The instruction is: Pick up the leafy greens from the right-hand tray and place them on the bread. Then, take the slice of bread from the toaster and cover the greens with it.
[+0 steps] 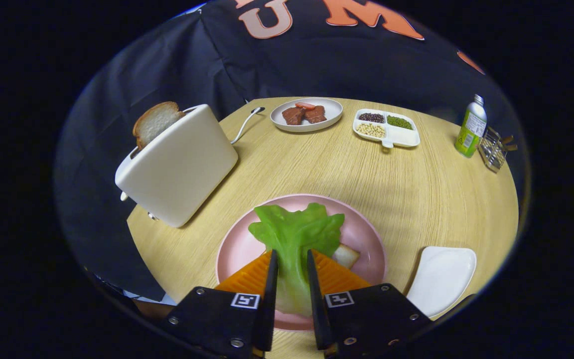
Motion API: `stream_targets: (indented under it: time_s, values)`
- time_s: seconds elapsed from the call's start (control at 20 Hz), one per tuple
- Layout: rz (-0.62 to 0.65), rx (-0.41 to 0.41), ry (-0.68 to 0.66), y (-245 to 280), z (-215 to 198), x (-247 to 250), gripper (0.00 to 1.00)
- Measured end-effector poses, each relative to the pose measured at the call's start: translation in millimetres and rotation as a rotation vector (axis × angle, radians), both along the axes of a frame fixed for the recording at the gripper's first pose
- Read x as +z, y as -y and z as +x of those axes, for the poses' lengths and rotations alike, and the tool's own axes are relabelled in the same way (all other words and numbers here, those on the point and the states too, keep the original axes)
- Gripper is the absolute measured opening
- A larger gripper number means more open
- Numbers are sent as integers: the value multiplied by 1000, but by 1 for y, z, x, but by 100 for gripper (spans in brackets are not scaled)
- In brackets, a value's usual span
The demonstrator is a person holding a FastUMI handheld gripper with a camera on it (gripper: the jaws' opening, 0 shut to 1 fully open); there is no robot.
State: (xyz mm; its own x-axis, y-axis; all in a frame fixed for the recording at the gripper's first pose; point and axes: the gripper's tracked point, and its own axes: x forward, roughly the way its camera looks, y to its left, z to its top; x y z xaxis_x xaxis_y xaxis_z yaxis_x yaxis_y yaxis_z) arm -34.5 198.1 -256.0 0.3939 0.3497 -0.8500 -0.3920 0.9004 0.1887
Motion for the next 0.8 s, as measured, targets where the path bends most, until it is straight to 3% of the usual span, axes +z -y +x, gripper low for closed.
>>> stream_targets:
  time_s: [0.25, 0.55, 0.8]
  values:
    - [-27, -36, 47, -1, 13, 28, 48]
    - [91, -101, 50, -40, 38, 88, 71]
    - [190, -89, 35, -98, 59, 141, 89]
